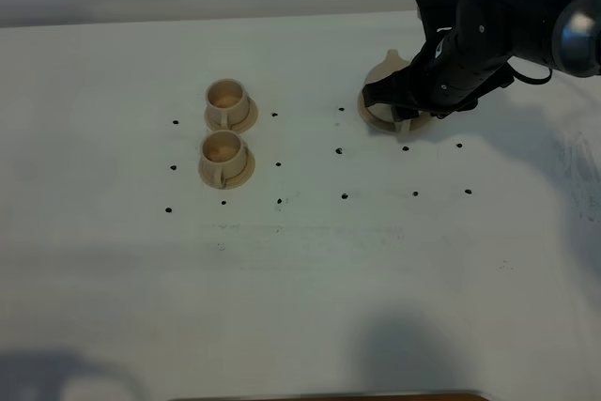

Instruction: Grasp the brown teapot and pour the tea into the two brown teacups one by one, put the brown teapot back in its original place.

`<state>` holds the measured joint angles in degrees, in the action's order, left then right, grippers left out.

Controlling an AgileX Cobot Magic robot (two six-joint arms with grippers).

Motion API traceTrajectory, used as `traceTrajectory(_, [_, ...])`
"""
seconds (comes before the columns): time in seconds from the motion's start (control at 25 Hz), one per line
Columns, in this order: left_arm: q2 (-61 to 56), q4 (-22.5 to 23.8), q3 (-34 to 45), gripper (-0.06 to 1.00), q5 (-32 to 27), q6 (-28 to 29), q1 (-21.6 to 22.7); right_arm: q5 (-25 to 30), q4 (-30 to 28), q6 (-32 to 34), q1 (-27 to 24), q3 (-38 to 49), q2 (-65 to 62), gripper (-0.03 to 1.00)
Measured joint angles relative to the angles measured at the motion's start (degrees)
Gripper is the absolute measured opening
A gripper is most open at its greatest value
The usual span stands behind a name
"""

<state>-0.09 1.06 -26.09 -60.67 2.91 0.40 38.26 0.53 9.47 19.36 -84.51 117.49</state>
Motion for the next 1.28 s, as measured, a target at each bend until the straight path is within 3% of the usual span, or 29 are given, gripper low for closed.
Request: traceTrajectory(1.28, [0.00,0.00,0.00,0.60,0.00,0.00,0.00,-5.60,-2.50,0.00,-0.54,-0.57,3.20,0.44])
